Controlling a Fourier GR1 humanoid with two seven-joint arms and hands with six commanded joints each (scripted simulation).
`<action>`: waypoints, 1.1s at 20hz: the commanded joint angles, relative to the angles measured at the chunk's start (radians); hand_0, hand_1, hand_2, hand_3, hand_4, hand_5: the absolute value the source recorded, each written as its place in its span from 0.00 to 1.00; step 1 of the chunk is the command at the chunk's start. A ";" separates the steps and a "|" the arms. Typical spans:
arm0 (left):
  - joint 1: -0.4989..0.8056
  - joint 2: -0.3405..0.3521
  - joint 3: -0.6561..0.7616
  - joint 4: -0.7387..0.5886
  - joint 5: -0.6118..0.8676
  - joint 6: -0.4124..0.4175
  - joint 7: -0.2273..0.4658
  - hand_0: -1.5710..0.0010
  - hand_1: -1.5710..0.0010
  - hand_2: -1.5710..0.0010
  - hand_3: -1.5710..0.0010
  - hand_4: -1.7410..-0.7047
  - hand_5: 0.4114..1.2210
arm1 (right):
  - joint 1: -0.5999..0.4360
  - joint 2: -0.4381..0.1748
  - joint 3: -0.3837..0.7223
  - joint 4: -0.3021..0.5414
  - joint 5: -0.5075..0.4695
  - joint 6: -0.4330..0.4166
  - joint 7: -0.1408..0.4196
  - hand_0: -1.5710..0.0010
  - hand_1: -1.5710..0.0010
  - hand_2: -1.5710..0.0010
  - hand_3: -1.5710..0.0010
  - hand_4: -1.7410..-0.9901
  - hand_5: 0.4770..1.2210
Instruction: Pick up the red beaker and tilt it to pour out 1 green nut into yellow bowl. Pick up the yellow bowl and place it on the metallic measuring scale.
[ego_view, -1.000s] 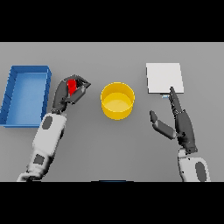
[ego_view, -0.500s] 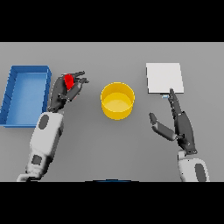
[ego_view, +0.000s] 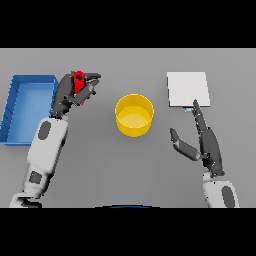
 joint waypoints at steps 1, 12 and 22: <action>-0.009 0.007 -0.005 0.009 -0.012 -0.001 0.003 0.01 0.01 0.01 0.01 0.02 0.90 | -0.010 0.006 0.001 0.004 0.000 -0.002 0.011 1.00 1.00 1.00 1.00 0.69 0.25; -0.147 0.144 -0.272 0.010 -0.362 -0.082 0.129 0.00 0.00 0.00 0.00 0.00 0.89 | -0.011 0.009 0.017 -0.011 0.016 0.002 0.054 1.00 1.00 1.00 1.00 0.75 0.26; -0.338 0.192 -0.580 0.079 -0.718 -0.247 0.199 0.00 0.00 0.00 0.09 0.04 0.98 | -0.005 0.016 0.004 -0.027 -0.019 0.013 0.075 1.00 1.00 1.00 1.00 0.73 0.27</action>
